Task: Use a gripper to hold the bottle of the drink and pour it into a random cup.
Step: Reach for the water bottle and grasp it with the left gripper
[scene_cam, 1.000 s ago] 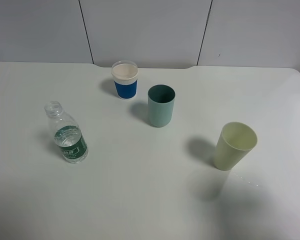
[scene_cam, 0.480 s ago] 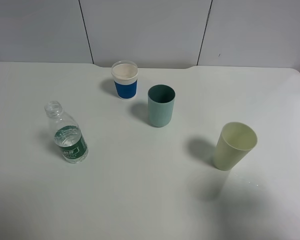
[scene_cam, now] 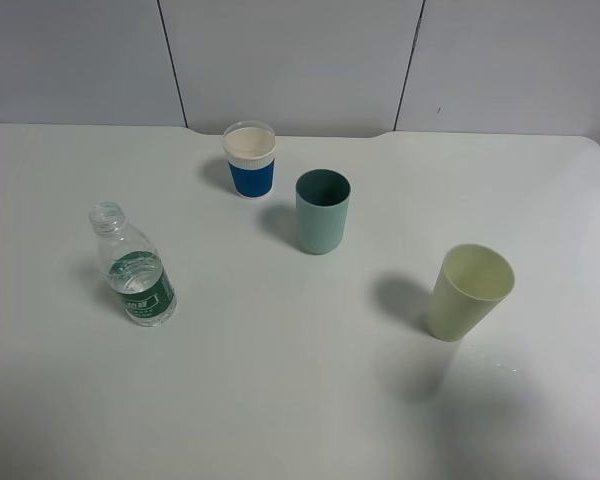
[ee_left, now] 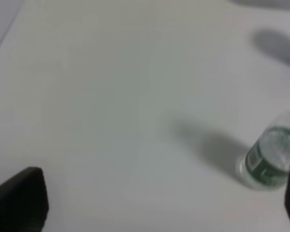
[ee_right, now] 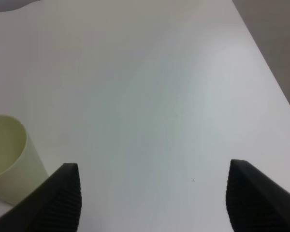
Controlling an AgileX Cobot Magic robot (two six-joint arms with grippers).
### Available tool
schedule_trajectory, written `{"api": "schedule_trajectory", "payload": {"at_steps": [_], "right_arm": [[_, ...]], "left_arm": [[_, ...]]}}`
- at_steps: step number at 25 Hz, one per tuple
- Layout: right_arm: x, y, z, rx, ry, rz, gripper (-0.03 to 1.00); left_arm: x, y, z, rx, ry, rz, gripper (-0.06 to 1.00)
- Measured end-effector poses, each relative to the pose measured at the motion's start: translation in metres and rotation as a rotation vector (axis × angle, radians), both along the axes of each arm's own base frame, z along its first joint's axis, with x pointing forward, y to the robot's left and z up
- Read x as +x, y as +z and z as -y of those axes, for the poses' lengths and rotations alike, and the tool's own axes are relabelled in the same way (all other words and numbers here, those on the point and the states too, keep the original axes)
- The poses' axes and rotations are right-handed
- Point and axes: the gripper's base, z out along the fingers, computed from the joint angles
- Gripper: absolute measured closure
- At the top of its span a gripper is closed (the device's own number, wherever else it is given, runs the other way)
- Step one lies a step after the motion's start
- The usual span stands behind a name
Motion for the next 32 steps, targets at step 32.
{"api": "schedule_trajectory", "payload": {"at_steps": [32], "right_arm": [[0.000,0.000,0.000,0.000,0.000,0.000,0.33]], "left_arm": [[0.105,-0.069,0.049,0.167,-0.643,-0.639,-0.05]]}}
